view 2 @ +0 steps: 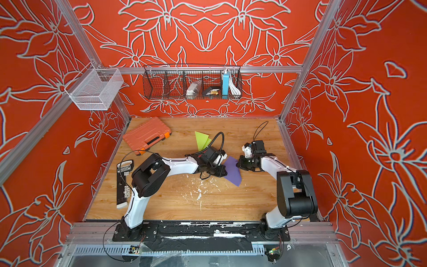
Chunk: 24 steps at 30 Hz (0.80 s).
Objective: Fold the square paper diagonally
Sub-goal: Fold the paper at the center of the board.
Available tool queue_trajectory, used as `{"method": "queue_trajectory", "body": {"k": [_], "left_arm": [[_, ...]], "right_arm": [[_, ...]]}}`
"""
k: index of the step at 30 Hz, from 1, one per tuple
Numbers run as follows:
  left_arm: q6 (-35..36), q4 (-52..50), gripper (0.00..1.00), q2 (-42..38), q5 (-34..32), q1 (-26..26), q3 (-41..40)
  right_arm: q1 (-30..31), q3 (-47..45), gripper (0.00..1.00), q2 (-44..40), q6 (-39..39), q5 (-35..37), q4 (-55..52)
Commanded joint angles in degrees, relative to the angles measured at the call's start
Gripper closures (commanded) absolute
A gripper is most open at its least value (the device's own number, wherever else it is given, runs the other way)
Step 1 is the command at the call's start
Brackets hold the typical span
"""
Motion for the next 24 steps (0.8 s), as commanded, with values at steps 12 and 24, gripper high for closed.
{"method": "queue_trajectory", "body": {"k": [12,24], "left_arm": [[1.4,-5.4,0.88,0.1,-2.9,0.9,-2.4],[1.3,-5.0,0.88,-0.5,-3.2,0.9,-2.6]], "right_arm": [[4.8,1.4,1.00,4.5,4.0,-2.9,4.2],[6.9,0.9,0.99,7.2,5.9,-1.8,7.1]]}}
